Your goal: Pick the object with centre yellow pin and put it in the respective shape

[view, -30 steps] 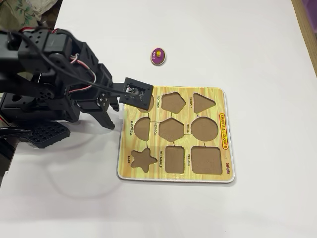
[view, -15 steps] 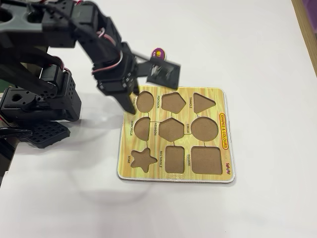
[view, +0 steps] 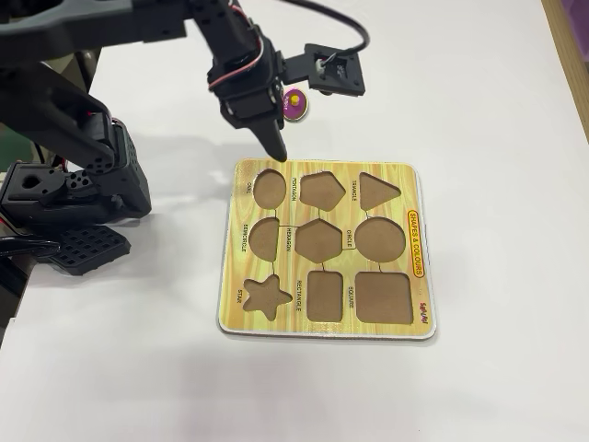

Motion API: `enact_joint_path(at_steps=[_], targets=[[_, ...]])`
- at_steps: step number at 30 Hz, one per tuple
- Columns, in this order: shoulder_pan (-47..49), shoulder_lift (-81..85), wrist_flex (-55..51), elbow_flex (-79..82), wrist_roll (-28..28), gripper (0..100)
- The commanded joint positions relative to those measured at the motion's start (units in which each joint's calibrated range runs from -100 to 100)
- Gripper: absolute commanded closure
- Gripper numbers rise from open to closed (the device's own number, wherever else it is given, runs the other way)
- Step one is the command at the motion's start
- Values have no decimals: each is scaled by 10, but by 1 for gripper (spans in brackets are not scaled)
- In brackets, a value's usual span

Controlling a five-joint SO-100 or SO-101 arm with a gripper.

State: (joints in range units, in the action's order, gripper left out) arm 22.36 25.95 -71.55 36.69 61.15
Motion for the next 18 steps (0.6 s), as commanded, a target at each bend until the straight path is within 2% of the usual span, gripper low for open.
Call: enact_joint_path(at_steps=[1, 7, 18], targets=[[65, -23, 6, -40, 54, 83], [148, -63, 7, -53, 117, 83], [222, -176, 7, -172, 143, 82]])
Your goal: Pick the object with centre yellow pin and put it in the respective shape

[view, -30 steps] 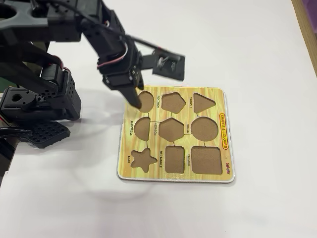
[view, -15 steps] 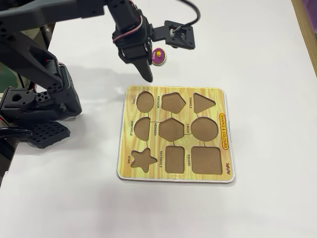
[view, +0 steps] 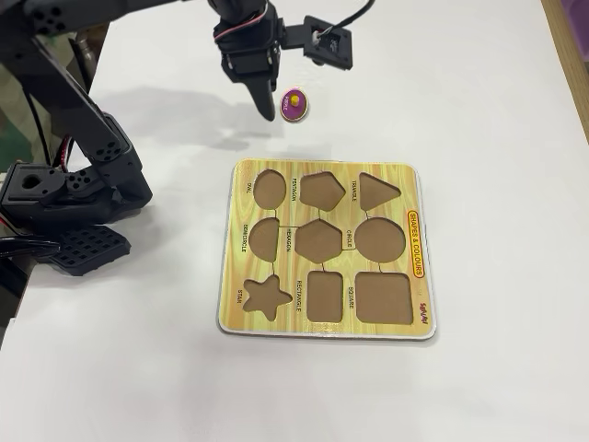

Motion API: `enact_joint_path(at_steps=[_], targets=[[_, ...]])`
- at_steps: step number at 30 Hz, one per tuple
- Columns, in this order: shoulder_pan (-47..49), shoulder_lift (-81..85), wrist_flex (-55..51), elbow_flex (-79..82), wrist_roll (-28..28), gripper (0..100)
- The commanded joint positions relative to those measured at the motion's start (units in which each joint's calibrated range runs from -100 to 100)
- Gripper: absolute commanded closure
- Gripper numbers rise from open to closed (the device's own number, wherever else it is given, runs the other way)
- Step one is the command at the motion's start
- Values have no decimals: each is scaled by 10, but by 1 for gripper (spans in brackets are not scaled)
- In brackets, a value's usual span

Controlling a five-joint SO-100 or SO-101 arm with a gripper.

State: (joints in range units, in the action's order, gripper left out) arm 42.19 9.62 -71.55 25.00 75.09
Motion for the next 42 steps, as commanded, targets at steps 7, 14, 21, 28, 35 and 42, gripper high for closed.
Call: enact_joint_path(at_steps=[7, 14, 21, 28, 35, 42], targets=[[55, -78, 8, -136, 3, 83], [59, -135, 8, -178, 3, 83], [49, -169, 65, -169, 3, 83], [48, -205, 71, -178, 3, 83], [47, -229, 72, -178, 3, 83], [47, -240, 72, -178, 3, 83]])
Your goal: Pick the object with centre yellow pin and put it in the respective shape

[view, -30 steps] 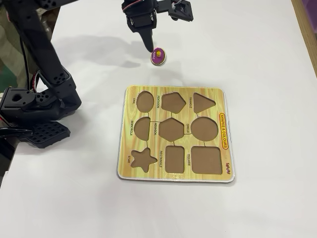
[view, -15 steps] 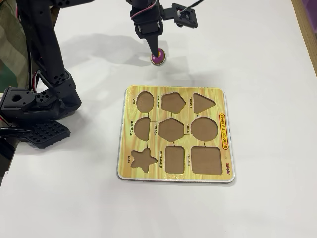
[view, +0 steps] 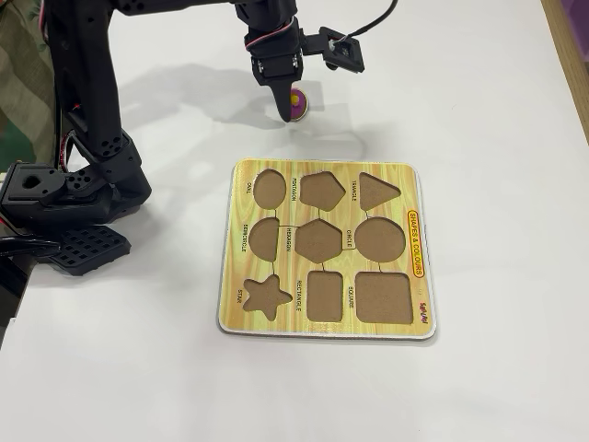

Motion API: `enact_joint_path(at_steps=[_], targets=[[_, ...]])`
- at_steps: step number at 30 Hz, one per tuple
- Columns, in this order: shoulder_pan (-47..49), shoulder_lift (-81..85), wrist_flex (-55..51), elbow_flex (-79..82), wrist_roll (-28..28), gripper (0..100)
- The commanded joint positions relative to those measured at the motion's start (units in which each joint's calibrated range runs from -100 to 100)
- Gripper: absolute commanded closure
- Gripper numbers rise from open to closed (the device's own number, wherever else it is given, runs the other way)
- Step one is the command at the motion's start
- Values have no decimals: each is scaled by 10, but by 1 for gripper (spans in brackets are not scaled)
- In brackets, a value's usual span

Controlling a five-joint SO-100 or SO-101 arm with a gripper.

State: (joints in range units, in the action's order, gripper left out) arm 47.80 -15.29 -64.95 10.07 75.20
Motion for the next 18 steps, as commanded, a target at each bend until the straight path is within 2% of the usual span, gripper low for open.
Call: enact_joint_path(at_steps=[1, 18], targets=[[-9, 8, 6, -29, 2, 83], [-20, 7, 6, -29, 2, 83]])
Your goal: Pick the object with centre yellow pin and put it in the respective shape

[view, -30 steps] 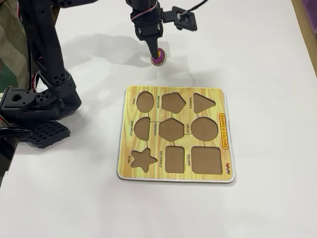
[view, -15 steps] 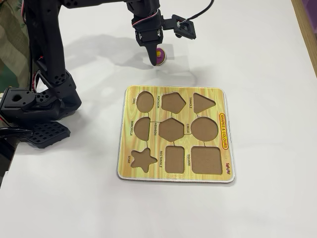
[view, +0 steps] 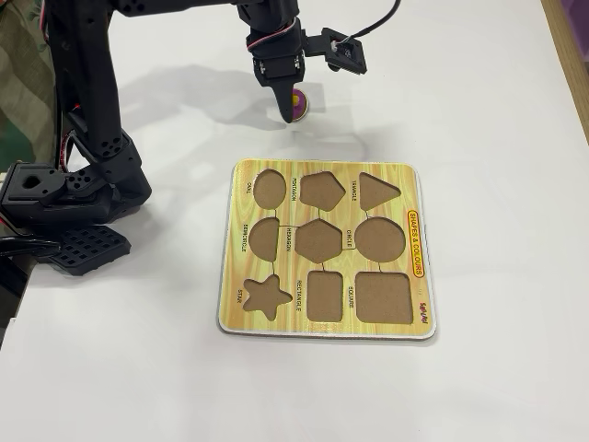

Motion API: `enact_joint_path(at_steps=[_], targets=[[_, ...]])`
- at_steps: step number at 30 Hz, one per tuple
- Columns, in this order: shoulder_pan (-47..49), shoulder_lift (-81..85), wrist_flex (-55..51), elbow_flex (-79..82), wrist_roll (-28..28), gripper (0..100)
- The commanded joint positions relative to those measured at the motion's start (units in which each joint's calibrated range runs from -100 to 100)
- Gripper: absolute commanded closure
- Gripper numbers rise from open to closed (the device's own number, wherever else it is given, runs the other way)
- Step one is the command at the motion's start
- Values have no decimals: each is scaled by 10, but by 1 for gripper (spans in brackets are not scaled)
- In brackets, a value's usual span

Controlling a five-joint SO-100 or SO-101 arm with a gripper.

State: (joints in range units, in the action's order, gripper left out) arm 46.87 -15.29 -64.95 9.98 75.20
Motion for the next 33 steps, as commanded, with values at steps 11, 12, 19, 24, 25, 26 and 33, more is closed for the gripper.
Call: enact_joint_path(at_steps=[11, 12, 19, 24, 25, 26, 33], targets=[[-11, -22, 44, -29, 2, 83], [-11, -23, 45, -29, 2, 83], [-10, -20, 45, -29, 2, 83], [-5, -19, 45, -29, 2, 83], [-4, -19, 45, -29, 2, 83], [-3, -19, 45, -29, 2, 83], [-2, 21, 37, -17, 1, 83]])
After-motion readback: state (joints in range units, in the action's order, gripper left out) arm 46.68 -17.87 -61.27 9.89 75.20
